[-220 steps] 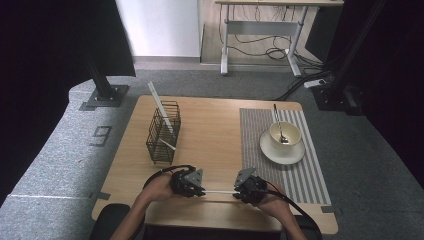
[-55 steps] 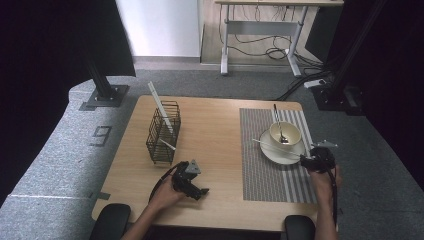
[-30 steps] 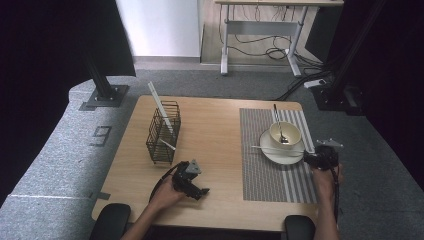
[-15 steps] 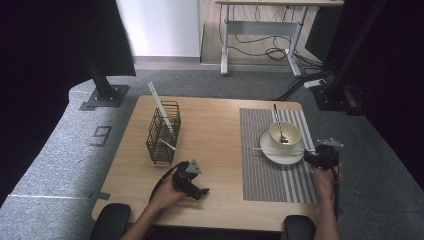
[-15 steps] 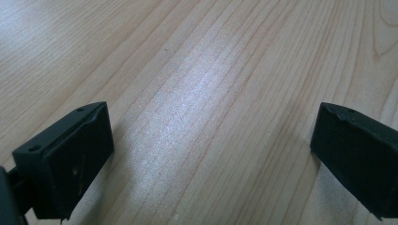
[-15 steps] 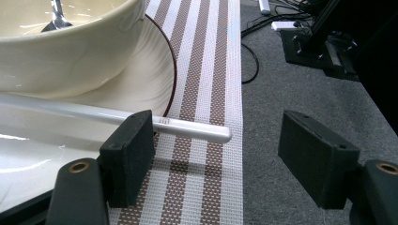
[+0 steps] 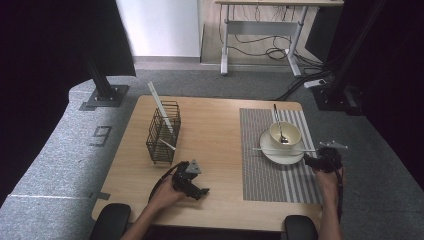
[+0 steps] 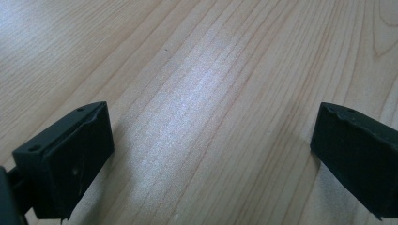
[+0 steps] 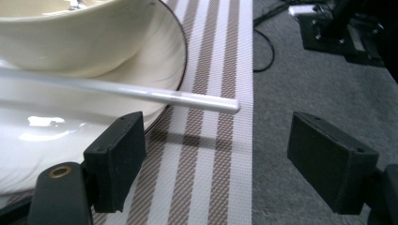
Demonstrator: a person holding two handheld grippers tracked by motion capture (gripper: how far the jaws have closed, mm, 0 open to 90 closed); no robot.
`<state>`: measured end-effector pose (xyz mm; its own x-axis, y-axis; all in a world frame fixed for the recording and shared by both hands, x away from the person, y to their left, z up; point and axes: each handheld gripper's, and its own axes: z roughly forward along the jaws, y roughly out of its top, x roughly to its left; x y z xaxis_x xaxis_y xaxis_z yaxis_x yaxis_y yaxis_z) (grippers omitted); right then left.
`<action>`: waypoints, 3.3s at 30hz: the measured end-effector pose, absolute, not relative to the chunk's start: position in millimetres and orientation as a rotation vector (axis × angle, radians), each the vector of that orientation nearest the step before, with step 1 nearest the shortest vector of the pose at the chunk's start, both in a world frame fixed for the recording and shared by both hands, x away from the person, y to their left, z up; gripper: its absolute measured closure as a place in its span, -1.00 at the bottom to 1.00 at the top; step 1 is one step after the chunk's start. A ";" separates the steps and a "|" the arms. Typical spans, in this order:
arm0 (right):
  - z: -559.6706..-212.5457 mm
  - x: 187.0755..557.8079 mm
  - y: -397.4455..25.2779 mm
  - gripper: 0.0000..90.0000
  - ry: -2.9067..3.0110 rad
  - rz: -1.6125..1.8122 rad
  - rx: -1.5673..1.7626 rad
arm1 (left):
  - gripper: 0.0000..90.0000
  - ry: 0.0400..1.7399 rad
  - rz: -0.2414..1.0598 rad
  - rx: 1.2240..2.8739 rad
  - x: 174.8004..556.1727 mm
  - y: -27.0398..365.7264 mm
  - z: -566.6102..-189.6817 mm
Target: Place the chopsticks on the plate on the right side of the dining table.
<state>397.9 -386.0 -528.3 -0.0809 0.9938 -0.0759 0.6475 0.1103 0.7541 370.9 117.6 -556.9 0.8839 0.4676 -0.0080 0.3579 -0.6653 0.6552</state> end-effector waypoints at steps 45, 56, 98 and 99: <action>-499.5 311.9 -287.5 -0.82 2.166 0.998 1.295 | -1.00 0.612 0.216 2.359 366.5 122.5 -557.0; -488.0 319.9 -251.9 -0.82 2.275 1.014 1.173 | -1.00 0.611 0.217 2.361 366.5 122.5 -556.9; -425.2 388.6 -114.4 -0.96 2.525 1.142 0.864 | -1.00 0.613 0.215 2.360 366.7 122.4 -556.8; -424.5 390.0 -111.8 -0.96 2.529 1.146 0.854 | -1.00 0.613 0.216 2.360 366.7 122.4 -556.8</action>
